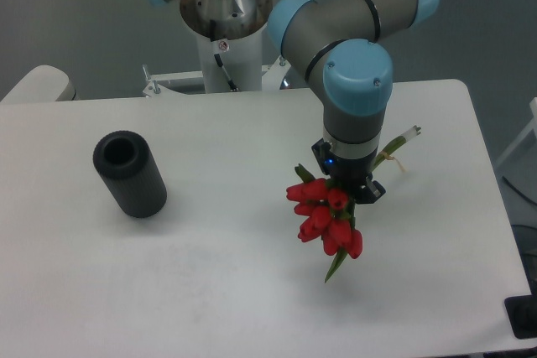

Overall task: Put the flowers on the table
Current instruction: 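Hold the red tulip bunch in the gripper and lift it slightly, then swing the held tulips toward the black vase and lower them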

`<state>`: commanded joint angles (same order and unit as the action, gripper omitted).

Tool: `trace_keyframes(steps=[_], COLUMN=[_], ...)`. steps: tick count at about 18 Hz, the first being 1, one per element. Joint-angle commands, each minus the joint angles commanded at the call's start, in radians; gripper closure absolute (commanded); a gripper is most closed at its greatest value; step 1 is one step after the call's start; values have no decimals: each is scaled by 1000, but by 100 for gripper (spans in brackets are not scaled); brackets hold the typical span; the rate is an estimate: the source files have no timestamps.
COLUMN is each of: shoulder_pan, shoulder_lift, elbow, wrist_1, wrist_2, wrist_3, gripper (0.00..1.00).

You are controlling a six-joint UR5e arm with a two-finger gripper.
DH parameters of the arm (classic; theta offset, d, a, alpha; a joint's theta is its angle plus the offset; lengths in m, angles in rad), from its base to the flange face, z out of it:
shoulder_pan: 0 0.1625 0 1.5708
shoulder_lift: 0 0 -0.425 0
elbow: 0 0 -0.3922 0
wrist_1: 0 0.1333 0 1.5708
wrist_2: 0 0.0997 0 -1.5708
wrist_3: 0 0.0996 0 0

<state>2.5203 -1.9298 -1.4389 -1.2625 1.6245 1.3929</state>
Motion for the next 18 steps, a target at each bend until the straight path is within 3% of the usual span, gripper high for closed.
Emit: trace_keyframes(steps=[9, 12, 15, 18], shoulder_pan=[29, 86, 133, 146], shoulder_lift=[20, 58, 80, 107], elbow=[-14, -63, -149, -213], wrist_1=[-41, -46, -28, -9], wrist_2=[3, 0, -8, -11], wrist_3=[-2, 9, 125, 169], gripper=[100, 100, 100, 100])
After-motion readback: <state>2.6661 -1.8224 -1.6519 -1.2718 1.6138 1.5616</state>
